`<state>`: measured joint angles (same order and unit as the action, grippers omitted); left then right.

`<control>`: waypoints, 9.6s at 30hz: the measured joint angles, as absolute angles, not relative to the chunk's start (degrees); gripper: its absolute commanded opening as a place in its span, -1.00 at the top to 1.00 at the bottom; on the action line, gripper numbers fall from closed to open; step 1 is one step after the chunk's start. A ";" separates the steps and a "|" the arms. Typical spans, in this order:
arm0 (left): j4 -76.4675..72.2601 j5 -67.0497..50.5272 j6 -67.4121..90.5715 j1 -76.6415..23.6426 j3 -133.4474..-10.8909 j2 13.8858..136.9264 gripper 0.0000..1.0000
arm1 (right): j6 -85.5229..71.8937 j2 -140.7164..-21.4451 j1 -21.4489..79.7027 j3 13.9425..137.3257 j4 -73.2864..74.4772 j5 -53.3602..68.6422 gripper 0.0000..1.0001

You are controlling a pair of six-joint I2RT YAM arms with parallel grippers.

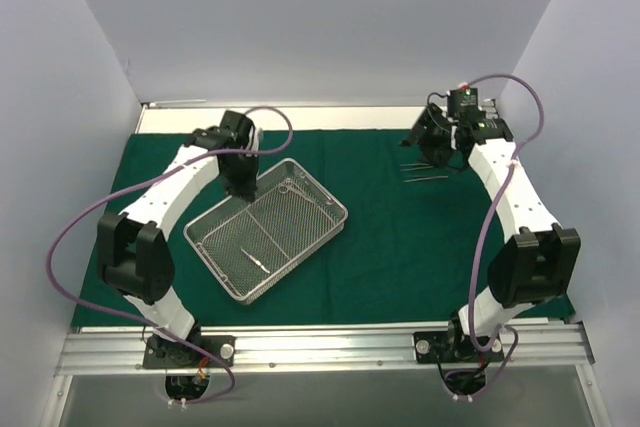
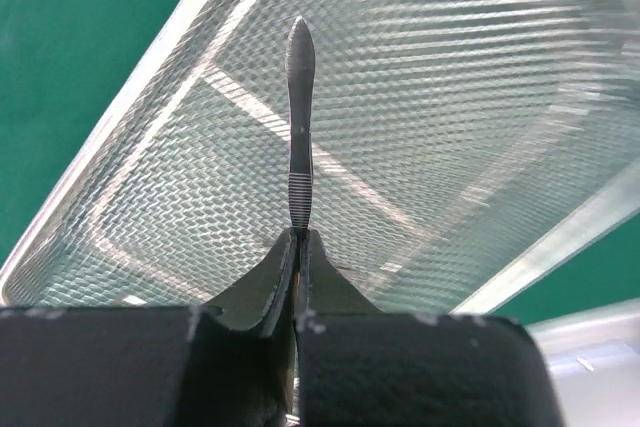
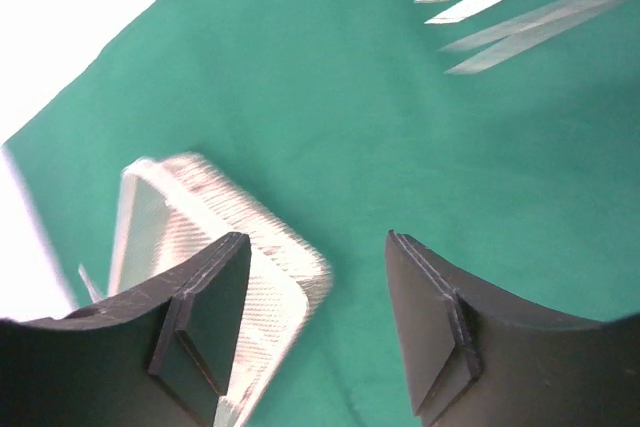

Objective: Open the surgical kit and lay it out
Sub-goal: Pick up the medical item from the container, then place the medical item in the surgical kit, then pick up the medical item from the container.

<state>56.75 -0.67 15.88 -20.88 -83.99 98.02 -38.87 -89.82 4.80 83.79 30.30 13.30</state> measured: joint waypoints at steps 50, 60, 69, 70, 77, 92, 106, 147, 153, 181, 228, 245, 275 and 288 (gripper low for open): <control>53.39 -26.17 18.94 -23.97 -103.85 104.01 0.95 | -40.10 -115.72 26.94 114.74 24.16 37.52 0.34; 53.47 -26.15 18.98 -23.51 -105.49 104.33 0.95 | -39.22 -119.72 27.31 117.51 26.39 38.48 0.42; 53.74 -26.20 18.98 -23.46 -105.49 104.51 0.50 | -39.13 -119.79 27.86 118.52 26.79 39.27 1.00; 53.69 -26.04 18.94 -23.44 -105.49 104.51 0.33 | -39.07 -119.79 27.86 118.52 26.92 39.31 1.00; 52.12 -22.33 17.78 -22.31 -103.00 103.24 -0.39 | -41.06 -119.55 26.55 117.49 28.67 36.53 1.00; 49.10 -14.48 11.29 -19.53 -89.01 87.26 -0.45 | -62.37 -104.62 2.46 88.66 30.30 16.14 1.00; 46.61 -15.55 10.28 -14.68 -80.79 85.38 -0.43 | -76.31 -106.06 -3.79 85.01 35.16 5.61 1.00; 46.02 -21.93 10.28 -7.49 -81.54 87.13 -0.43 | -73.65 -115.90 -7.86 84.14 34.87 2.98 0.83; 46.02 -22.39 10.28 -7.33 -81.58 87.15 -0.43 | -73.65 -117.12 -7.92 84.07 34.79 2.98 0.75; 55.00 -17.67 18.15 -6.66 -77.06 84.25 -0.37 | -66.08 -111.48 -7.79 84.09 35.18 2.61 0.33; 55.05 -12.23 49.21 -9.34 -60.66 94.98 0.07 | -51.20 -91.59 4.14 79.15 30.79 4.71 0.30; 54.28 -10.85 52.66 -9.34 -60.42 99.92 0.22 | -50.83 -91.57 3.86 78.98 30.57 4.80 0.29; 56.42 -6.70 46.09 -10.15 -72.42 95.11 0.95 | -47.07 -93.36 3.60 85.08 32.01 8.36 0.28; 29.54 -29.82 27.92 -10.48 -81.06 86.15 0.95 | -50.26 -101.12 8.60 96.25 24.40 28.73 0.12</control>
